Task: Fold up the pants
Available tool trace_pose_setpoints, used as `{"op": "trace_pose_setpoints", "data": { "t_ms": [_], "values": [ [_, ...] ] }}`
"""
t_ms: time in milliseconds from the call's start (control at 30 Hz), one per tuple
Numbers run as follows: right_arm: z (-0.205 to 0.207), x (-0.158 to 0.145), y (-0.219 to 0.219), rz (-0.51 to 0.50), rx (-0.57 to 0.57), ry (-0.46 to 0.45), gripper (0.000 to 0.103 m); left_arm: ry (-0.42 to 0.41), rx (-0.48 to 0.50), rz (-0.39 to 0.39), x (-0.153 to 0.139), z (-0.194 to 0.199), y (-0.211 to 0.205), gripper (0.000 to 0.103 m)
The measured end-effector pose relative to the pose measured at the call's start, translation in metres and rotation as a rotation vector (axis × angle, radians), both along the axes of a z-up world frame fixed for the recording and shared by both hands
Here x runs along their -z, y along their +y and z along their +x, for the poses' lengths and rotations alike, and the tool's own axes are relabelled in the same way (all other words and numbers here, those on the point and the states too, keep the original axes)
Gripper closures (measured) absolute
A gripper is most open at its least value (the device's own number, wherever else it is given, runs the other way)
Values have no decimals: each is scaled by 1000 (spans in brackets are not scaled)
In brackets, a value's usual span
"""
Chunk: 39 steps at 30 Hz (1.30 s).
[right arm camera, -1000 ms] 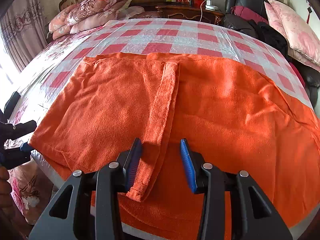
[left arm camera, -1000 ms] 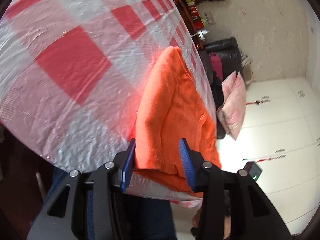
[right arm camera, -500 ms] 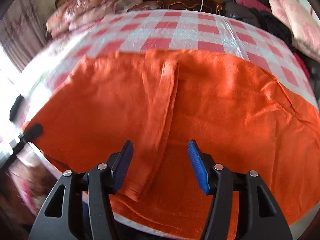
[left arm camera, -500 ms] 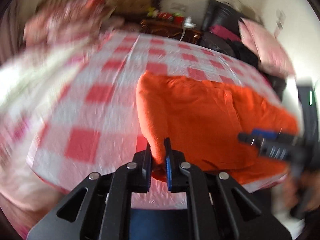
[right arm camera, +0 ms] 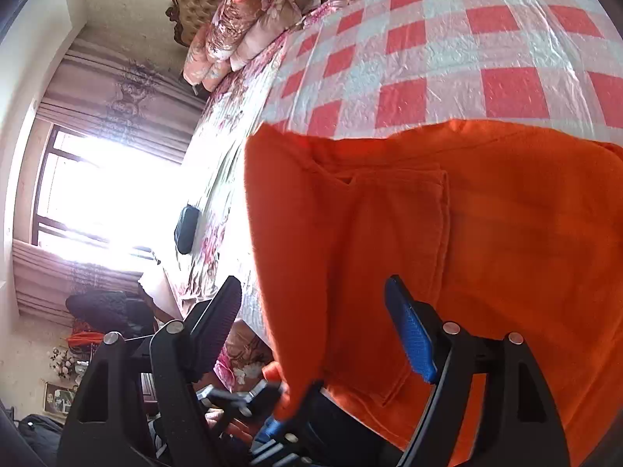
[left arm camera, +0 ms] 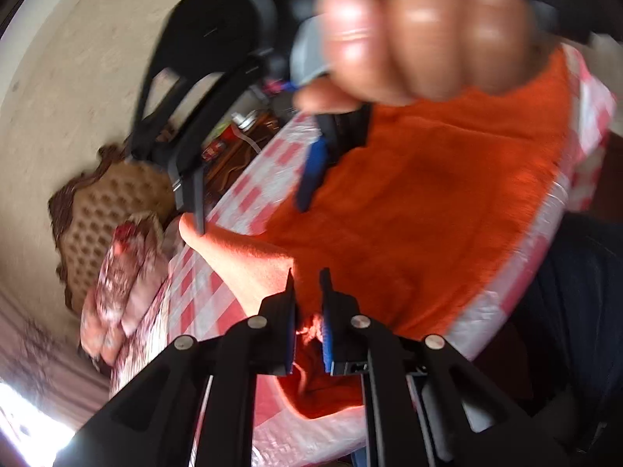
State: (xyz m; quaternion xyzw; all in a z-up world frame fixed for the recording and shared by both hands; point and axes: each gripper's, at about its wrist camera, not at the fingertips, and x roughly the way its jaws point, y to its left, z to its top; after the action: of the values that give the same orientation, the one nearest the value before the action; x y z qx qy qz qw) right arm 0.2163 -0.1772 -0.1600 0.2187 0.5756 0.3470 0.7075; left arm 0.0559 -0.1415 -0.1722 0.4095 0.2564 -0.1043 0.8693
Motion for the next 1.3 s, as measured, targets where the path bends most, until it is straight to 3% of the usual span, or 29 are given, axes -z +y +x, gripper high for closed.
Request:
{"op": "trace_pose_setpoints", "data": {
  "t_ms": [233,267,300,367,467,533,600,767,867,967,1033,1067,1100,1300],
  "values": [
    [2,17,-3,56,12,28,29,24,53,22,12,3,-8,93],
    [3,20,-3,51,23,26,42,22,56,24,13,3,-7,93],
    [5,24,-3,38,41,29,65,19,56,25,14,3,-7,93],
    [7,31,-2,27,51,57,90,16,44,9,15,5,-3,93],
    [8,31,2,26,49,44,94,12,23,-14,16,3,0,92],
    [8,27,5,29,50,30,96,2,8,-29,17,0,0,86],
    [9,23,6,30,56,22,97,-9,3,-36,18,-2,1,68],
    [7,23,3,37,71,27,97,-72,3,27,23,-7,-3,51],
    [5,24,-3,47,84,29,97,-123,-21,41,18,-9,-1,51],
    [5,26,-11,64,95,38,97,-100,-39,53,24,-2,-2,49],
    [5,27,-12,75,100,43,97,-92,-37,64,28,-2,-7,65],
    [2,26,-14,77,103,42,97,-80,-38,67,29,0,-8,85],
    [2,26,-16,83,108,43,97,-82,-38,66,27,0,-7,90],
    [-6,11,-50,110,143,8,97,-147,53,22,-5,-5,-18,95]
  ]
}}
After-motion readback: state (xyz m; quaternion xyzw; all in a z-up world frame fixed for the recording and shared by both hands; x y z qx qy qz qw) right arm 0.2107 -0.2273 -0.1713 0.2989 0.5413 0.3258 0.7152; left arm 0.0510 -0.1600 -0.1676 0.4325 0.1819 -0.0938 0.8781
